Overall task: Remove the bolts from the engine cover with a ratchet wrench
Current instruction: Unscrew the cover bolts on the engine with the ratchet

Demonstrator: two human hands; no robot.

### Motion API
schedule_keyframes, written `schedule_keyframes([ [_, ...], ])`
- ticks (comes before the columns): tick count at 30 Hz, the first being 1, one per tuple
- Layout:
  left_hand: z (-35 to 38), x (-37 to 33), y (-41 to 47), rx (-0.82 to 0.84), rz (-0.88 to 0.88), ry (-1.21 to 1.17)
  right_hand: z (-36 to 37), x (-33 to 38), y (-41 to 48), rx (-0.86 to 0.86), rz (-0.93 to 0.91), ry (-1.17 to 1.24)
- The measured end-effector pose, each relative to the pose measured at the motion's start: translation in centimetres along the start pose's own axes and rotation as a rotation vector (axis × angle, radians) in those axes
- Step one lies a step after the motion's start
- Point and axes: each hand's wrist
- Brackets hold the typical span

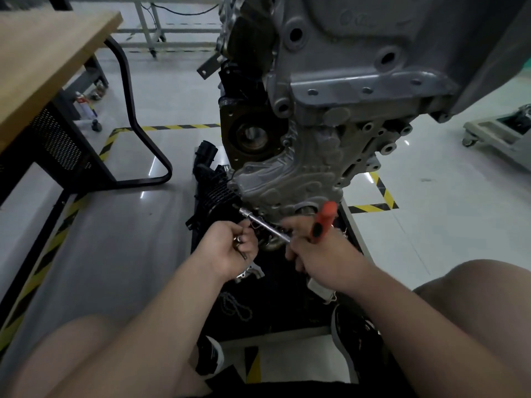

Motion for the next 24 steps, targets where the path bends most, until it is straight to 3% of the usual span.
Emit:
schedule_keyframes([
  [7, 0.5, 1.7, -2.1, 0.027, -0.13, -0.402, -3.5, 1.3, -0.2, 0.03, -0.185, -0.081],
  [12, 2.2, 3.9, -1.9, -0.049, -0.001, -0.33, -1.7, 1.2, -0.8, -0.043, -0.306, 0.018],
  [17, 2.4, 3.8, -2.7, 0.007, 0.041, -0.221, 0.5, 0.6, -1.2, -0.059, -0.304, -0.086],
  [20, 2.1, 4.0, -2.8, -0.007, 0.1, -0.267, 0.8, 0.2, -1.1, -0.14, -0.257, 0.069],
  [24, 1.5, 4.5, -3.0, 0.086, 0.151, -0.187, 1.5, 0.0, -1.3, -0.12, -0.235, 0.122],
])
Point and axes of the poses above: each hand's wrist, its own y-axis towards the middle knuckle, its own z-axis out of the palm, x = y × z, and after that the axes turned 13 degrees about -x, right-handed
